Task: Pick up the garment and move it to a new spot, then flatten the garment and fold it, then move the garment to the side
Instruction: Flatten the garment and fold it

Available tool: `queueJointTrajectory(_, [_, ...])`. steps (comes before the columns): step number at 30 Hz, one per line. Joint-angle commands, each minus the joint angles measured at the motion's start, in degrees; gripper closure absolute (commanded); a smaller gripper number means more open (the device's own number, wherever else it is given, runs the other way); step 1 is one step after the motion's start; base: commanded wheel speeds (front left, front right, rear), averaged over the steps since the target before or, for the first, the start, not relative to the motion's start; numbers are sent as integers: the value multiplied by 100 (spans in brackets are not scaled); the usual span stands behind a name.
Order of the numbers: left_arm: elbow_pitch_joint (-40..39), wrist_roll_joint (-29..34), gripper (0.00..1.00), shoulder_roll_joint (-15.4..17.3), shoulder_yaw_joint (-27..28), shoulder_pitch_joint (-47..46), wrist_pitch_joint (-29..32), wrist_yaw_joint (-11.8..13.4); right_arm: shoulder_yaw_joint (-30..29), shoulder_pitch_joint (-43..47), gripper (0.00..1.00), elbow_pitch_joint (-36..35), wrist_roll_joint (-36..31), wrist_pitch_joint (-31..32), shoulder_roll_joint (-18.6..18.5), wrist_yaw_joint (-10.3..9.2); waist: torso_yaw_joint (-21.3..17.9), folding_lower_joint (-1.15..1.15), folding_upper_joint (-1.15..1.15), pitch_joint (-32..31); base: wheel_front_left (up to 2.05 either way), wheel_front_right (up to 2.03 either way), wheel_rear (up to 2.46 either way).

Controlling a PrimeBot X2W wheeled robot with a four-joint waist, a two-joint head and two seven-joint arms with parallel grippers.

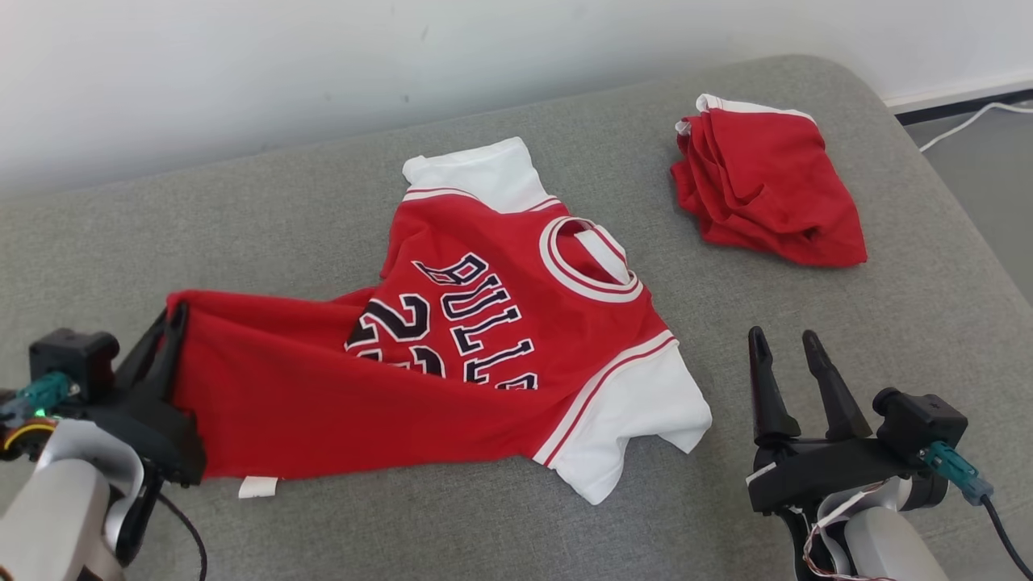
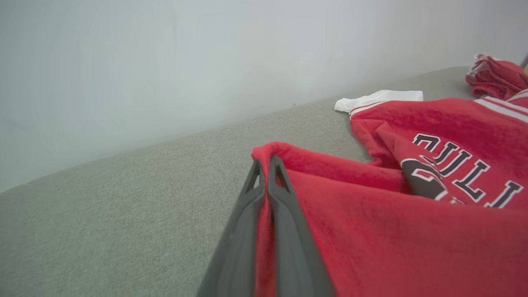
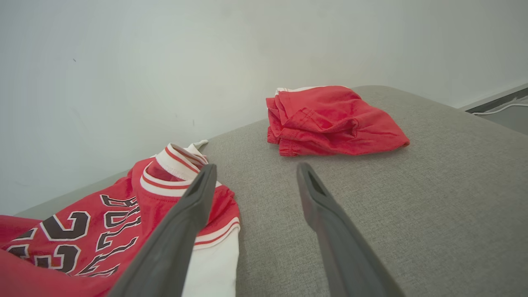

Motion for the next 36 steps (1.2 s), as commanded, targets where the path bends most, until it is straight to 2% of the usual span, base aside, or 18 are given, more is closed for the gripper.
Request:
queueJointTrajectory(1, [205,109,68,-11,-62,-71,-115,8,34,-9,0,3,15,-10,9,-2,-16,0,0,13,0,0,0])
queueJointTrajectory(2, [289,161,6,-4,-95,-99,-184,24,39,-10,0,4,14,-10,8,-2,-16,0,0,13,0,0,0])
queueJointTrajectory(3, [384,169,0,-11,-120,-109,-230,41,42,-6,0,6,15,-11,7,-2,-11,0,0,10,0,0,0])
queueJointTrajectory(8, [601,273,0,38,-146,-60,-470,106,24,65,0,49,17,-10,-28,-2,80,0,0,-56,0,0,0])
queueJointTrajectory(13, [334,229,0,89,38,222,-668,296,-17,144,0,67,11,-10,-68,-2,220,0,0,-167,0,0,0])
queueJointTrajectory(21, [-1049,230,0,-57,490,1098,-754,826,-86,336,0,46,-13,-10,-214,-2,535,0,0,-298,0,0,0])
queueJointTrajectory(30, [-2352,414,0,-389,820,2037,-747,1212,20,562,0,-19,-53,85,-381,-2,826,0,0,-333,0,0,0])
queueJointTrajectory(36, [-2878,606,0,-674,1051,2587,-747,1420,70,856,0,-139,-28,323,-427,-2,961,0,0,-392,0,0,0])
